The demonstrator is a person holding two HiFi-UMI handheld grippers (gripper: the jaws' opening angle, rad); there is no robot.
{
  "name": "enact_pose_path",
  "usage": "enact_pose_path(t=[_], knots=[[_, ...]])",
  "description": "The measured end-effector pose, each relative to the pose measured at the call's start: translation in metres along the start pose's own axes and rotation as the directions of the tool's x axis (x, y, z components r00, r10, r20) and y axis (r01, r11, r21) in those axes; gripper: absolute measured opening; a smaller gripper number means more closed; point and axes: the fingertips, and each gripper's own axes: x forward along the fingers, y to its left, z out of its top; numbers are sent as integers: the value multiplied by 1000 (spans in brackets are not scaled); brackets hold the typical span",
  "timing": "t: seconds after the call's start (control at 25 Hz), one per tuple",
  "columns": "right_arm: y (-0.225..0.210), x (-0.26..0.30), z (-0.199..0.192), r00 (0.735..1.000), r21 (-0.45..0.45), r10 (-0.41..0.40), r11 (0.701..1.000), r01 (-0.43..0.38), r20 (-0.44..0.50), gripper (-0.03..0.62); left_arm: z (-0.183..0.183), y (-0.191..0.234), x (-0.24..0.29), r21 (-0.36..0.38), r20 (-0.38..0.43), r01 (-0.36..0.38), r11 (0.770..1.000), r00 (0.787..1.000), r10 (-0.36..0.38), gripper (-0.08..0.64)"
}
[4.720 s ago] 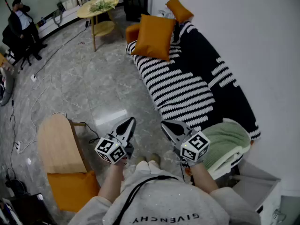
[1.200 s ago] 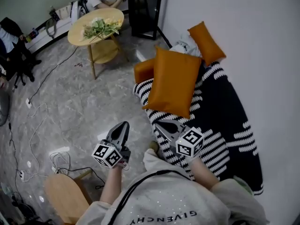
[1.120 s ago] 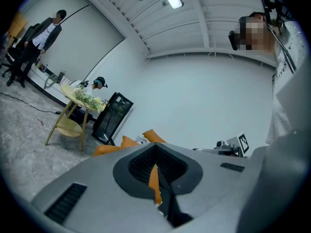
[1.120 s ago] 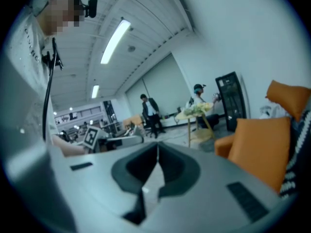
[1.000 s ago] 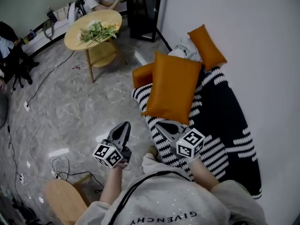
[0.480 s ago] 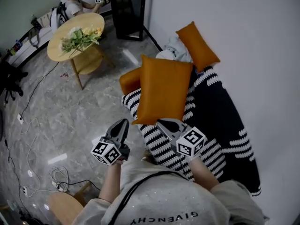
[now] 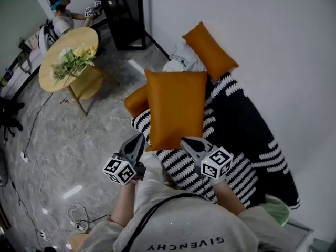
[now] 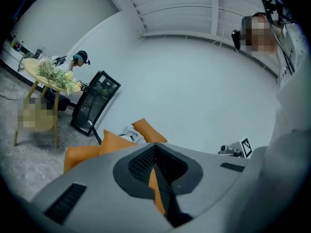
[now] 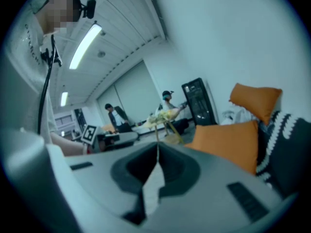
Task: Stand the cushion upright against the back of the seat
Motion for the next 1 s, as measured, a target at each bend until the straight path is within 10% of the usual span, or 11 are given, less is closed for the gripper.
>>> enact_pose_path(t=[0.44,1.0], knots=[[-83,72,42,988,75,-153,985,152,2,20,44,68,105,-7,-75,84,996,994,-84,25],[-187,255,81,961,-63,-182,983,172,-207,53,36,171,161,-46,-142,43,998,989,-49,25]])
